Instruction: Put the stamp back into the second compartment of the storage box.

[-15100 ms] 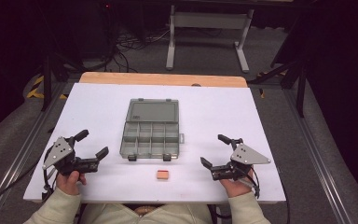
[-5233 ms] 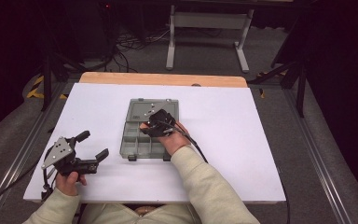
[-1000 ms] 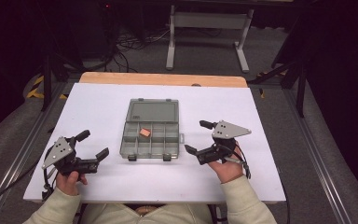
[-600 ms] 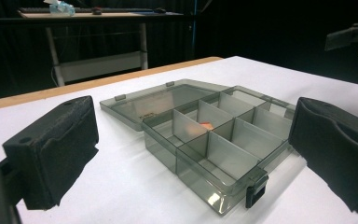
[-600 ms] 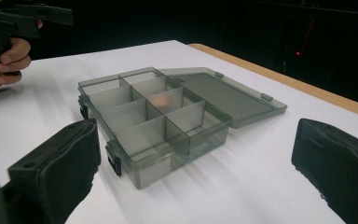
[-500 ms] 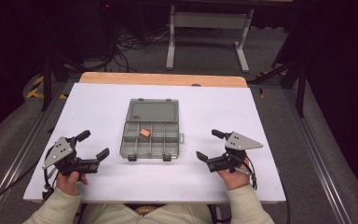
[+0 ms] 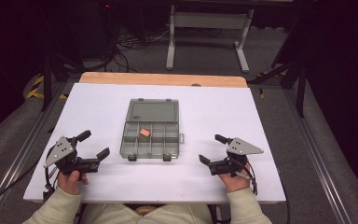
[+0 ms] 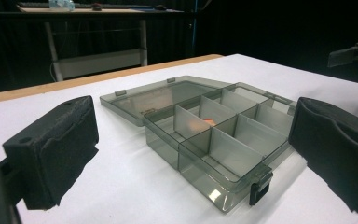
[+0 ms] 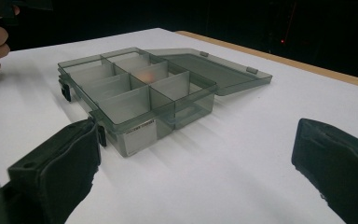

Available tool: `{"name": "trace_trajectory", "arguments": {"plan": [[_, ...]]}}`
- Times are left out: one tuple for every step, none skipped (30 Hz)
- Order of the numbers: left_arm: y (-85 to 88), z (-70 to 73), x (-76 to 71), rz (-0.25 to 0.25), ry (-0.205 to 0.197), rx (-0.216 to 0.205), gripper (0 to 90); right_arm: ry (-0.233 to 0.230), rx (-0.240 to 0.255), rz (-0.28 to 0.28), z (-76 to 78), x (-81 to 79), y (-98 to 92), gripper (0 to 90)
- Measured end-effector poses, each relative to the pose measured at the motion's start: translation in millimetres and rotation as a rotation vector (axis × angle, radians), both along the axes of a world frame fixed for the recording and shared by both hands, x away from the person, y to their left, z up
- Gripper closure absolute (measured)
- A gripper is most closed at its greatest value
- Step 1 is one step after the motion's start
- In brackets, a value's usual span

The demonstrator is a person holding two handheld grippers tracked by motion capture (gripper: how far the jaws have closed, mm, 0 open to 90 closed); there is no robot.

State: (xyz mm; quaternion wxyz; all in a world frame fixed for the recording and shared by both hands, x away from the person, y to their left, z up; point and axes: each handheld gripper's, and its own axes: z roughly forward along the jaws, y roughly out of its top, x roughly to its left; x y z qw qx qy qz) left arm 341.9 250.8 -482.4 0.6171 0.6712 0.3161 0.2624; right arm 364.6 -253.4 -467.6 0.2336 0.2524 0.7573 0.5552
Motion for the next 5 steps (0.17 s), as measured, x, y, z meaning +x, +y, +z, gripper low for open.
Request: {"name": "trace_trajectory", "arguments": {"plan": [[0.0,0.0,0.0,0.0,0.0,0.0,2.3,0.0,0.0,0.0,0.0,0.0,0.0,1.5],[0.0,-0.4,0.4,0.006,0.003,-0.001,2.3,-0.001,0.002,0.002,-0.1,0.1,0.1,1.5],[0.1,-0.7,0.8,0.011,0.004,-0.002,2.2,-0.002,0.005,0.002,0.0,0.1,0.2,1.5],[0.6,-0.8,0.9,0.01,0.007,-0.001,2.1,-0.006,0.006,0.002,0.3,0.0,0.2,1.5],[1.0,-1.0,1.1,0.008,0.011,-0.008,2.0,-0.006,0.01,0.001,0.4,-0.3,0.3,1.5]]}}
